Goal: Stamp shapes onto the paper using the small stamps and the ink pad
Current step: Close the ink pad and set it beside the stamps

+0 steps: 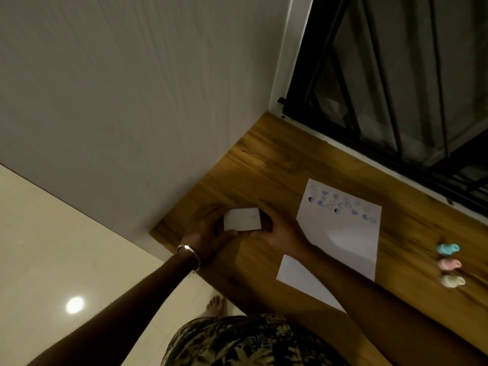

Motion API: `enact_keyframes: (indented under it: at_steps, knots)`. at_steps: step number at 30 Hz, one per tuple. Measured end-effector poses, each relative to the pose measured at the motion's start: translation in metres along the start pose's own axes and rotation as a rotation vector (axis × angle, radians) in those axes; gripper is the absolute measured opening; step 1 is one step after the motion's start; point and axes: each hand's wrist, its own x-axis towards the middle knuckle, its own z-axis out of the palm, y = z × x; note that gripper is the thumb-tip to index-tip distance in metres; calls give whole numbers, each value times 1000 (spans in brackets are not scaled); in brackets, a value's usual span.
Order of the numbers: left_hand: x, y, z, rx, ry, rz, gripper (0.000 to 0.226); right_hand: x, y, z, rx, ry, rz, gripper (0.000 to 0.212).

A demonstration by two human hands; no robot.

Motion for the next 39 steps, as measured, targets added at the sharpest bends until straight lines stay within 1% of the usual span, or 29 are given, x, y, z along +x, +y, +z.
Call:
enact_keyframes:
  at_steps: [4, 7, 11, 15, 17, 21, 30, 34, 36, 39]
  knots:
    - [7, 0, -6, 48, -60, 1, 85, 9, -9, -11, -120, -96, -21, 95]
    - [13, 1, -11, 123, -54, 46, 85, 12, -15, -16, -158, -135, -58, 92]
    - [18, 4, -17, 97, -71, 71, 81, 11, -19, -19, -147, -132, -91, 79]
    - [24, 12, -20, 124, -99, 119, 83, 7, -21, -24, -178, -116, -122, 74]
    - [29, 18, -21, 140, -115, 153, 82, 2, -17, -29, -177, -84, -116, 73]
    - [44, 42, -19, 150, -158, 235, 82, -14, 2, -44, -183, 50, -64, 71]
    - [73, 127, 19, 195, -308, 454, 75, -79, 54, -79, -239, 295, 101, 63]
    - [80, 164, 43, 239, -329, 531, 78, -111, 75, -94, -258, 355, 185, 64]
    - [81, 181, 55, 232, -346, 569, 77, -126, 83, -102, -258, 374, 229, 63]
    - [83, 211, 72, 280, -378, 642, 77, -149, 95, -111, -262, 399, 277, 60]
